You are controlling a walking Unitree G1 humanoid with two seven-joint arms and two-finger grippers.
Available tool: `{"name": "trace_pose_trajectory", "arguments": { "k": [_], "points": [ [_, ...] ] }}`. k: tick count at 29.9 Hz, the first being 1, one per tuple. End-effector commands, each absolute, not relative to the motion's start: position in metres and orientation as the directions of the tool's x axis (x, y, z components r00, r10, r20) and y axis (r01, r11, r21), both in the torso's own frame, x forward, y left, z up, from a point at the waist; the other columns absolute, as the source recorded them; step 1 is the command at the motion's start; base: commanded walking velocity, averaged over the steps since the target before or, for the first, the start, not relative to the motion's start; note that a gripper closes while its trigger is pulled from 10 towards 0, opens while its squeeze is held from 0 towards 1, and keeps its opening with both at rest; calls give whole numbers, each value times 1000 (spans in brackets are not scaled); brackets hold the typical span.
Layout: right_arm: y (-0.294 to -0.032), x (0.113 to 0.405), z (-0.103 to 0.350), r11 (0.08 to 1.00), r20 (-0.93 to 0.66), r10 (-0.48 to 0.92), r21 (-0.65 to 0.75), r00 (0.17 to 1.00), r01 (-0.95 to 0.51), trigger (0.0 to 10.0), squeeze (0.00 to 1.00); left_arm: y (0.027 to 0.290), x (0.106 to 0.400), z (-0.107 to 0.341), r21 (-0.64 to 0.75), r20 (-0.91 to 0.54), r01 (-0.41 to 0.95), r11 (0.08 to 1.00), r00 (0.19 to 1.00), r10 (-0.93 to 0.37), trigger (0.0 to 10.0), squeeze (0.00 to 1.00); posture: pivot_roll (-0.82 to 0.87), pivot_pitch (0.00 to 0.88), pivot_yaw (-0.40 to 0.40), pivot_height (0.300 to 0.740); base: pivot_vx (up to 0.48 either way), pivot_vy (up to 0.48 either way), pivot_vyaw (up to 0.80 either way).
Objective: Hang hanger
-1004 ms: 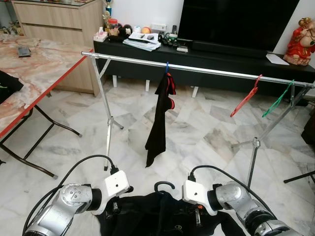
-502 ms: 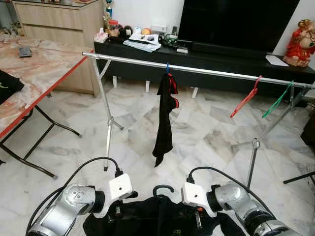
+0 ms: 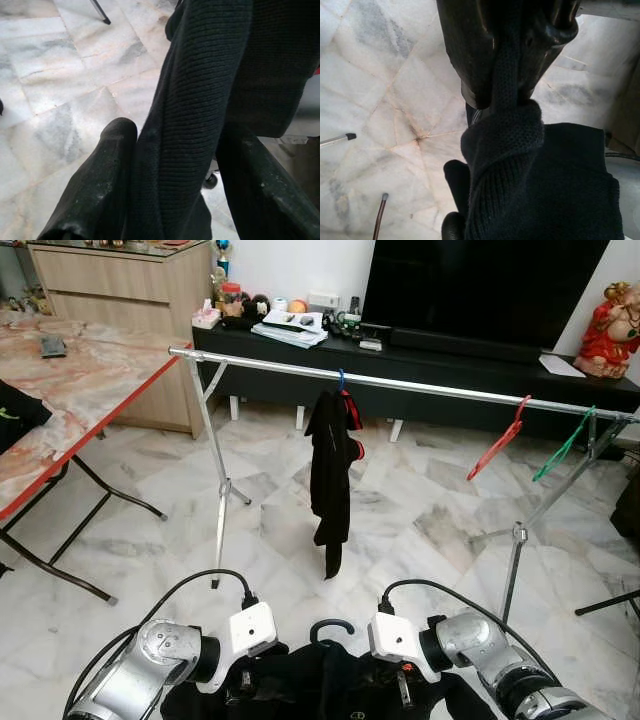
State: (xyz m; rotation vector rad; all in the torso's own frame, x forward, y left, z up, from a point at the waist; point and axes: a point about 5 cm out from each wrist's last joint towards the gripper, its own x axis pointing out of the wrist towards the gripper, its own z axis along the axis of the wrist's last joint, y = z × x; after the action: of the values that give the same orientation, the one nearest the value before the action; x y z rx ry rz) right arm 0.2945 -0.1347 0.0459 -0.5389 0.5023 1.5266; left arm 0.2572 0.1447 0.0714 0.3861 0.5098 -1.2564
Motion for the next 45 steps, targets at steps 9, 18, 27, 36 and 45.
{"name": "trace_pose_trajectory", "arguments": {
  "k": [9,18,27,36,45],
  "points": [
    [-129,307,61,6,-567,822,-102,63,-995,0,0,135,258,73,-48,-510,965,259,199,-837,0,0,140,7,-133,740,0,0,0],
    [-128,309,63,24,-566,820,-117,87,-993,0,0,134,258,73,-63,-504,966,250,186,-844,0,0,140,8,-133,740,0,0,0],
    [-126,310,62,44,-567,816,-128,110,-991,0,0,133,258,73,-69,-498,965,252,185,-847,0,0,141,9,-134,740,0,0,0],
    [-127,311,61,56,-569,813,-131,121,-990,0,0,133,257,72,-71,-497,966,250,183,-848,0,0,141,5,-131,740,0,0,0],
    [-128,312,60,73,-586,799,-131,137,-989,10000,173,132,257,72,-70,-499,967,247,180,-848,0,0,142,0,-130,740,0,0,0]
  ]
}}
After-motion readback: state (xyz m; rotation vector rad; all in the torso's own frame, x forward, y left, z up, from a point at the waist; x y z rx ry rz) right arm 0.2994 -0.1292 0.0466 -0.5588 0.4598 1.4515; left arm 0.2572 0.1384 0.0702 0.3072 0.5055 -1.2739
